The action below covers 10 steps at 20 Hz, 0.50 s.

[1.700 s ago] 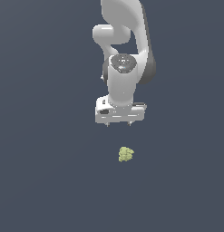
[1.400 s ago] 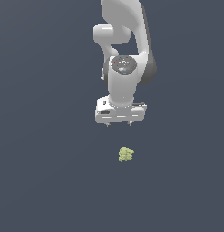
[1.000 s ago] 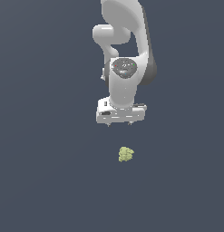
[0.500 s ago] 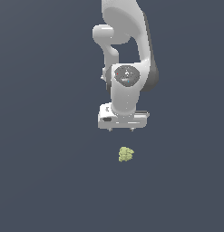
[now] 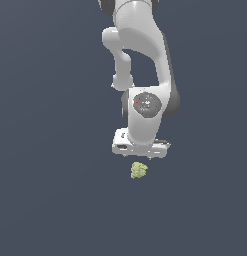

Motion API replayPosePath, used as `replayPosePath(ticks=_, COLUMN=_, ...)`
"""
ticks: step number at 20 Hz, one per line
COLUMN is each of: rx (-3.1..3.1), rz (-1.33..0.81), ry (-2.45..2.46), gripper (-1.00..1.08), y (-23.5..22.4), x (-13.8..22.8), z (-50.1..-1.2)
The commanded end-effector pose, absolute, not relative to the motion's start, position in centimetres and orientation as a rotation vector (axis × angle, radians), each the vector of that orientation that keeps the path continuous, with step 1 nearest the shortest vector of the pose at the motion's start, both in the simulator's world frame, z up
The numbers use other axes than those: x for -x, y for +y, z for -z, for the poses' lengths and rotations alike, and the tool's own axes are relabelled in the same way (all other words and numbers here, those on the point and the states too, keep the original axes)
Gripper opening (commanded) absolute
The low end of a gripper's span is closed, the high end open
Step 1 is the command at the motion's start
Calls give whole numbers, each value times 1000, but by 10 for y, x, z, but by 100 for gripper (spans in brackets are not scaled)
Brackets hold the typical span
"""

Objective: Pick up the object and move it to a goal position.

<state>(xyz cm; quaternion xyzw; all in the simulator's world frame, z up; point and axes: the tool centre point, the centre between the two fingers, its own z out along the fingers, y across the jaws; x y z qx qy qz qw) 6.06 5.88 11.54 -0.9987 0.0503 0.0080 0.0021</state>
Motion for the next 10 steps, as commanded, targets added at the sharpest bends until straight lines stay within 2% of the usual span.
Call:
replayPosePath(ticks=1, rx=3132, rz=-17, ry=206, gripper=100, y=63, x=-71, z=-107)
replayPosePath(ticks=10, rx=3127, rz=-2, ry=303, gripper=100, y=71, x=-91, z=-89)
